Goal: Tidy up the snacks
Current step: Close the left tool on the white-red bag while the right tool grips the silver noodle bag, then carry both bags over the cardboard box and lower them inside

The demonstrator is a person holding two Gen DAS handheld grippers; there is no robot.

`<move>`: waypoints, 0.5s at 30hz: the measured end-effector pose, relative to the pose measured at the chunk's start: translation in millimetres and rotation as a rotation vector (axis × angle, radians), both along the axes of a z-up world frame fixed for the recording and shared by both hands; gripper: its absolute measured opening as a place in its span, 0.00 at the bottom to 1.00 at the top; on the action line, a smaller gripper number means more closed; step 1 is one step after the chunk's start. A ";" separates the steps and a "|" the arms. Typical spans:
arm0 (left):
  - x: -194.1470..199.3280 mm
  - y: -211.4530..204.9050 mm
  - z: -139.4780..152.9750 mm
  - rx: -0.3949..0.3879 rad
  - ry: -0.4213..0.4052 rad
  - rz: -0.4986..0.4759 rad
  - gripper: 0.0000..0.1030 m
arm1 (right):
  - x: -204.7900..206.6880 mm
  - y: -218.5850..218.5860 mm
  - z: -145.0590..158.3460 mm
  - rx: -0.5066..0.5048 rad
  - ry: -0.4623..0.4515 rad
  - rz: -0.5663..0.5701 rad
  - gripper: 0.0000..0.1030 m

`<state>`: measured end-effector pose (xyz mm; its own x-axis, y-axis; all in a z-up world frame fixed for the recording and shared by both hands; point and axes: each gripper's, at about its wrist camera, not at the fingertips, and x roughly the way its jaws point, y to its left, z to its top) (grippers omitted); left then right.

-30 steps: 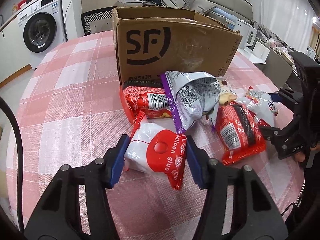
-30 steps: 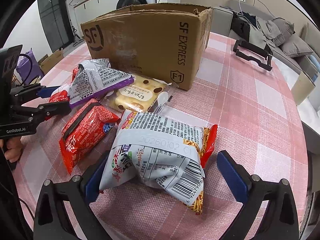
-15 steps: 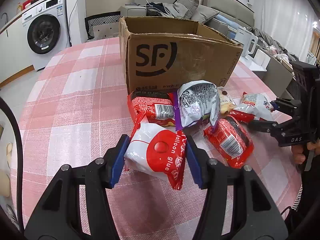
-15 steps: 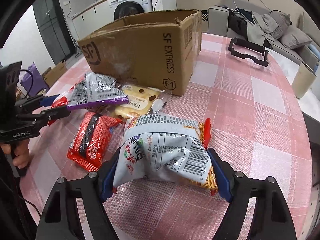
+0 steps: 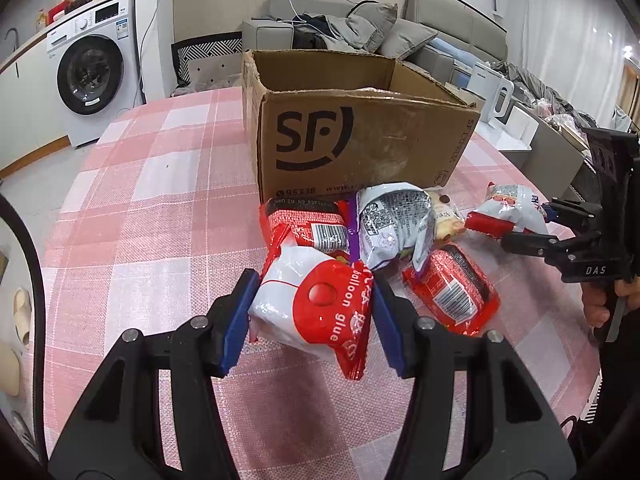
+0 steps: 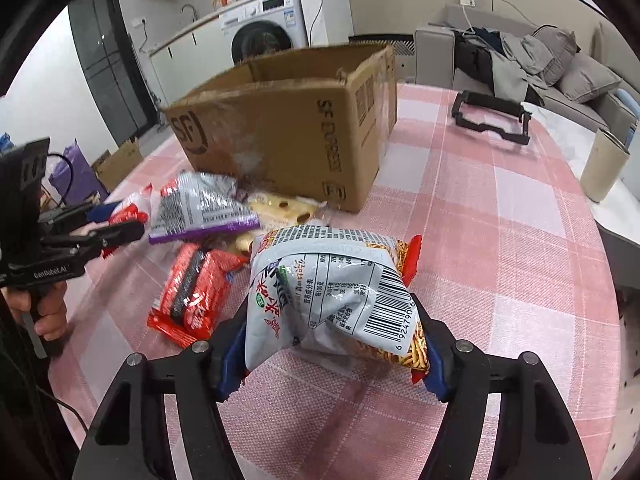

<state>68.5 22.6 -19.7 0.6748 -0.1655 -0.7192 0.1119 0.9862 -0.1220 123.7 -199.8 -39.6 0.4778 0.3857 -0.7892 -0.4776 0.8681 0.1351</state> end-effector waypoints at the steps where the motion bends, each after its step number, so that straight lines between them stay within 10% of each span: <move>1: -1.3 0.0 1.2 -0.001 -0.003 0.002 0.51 | -0.6 -0.7 2.1 0.005 -0.003 0.000 0.69; 15: -16.4 2.3 28.2 -0.018 -0.068 0.056 0.51 | -7.2 -7.5 30.4 0.083 -0.062 -0.041 0.69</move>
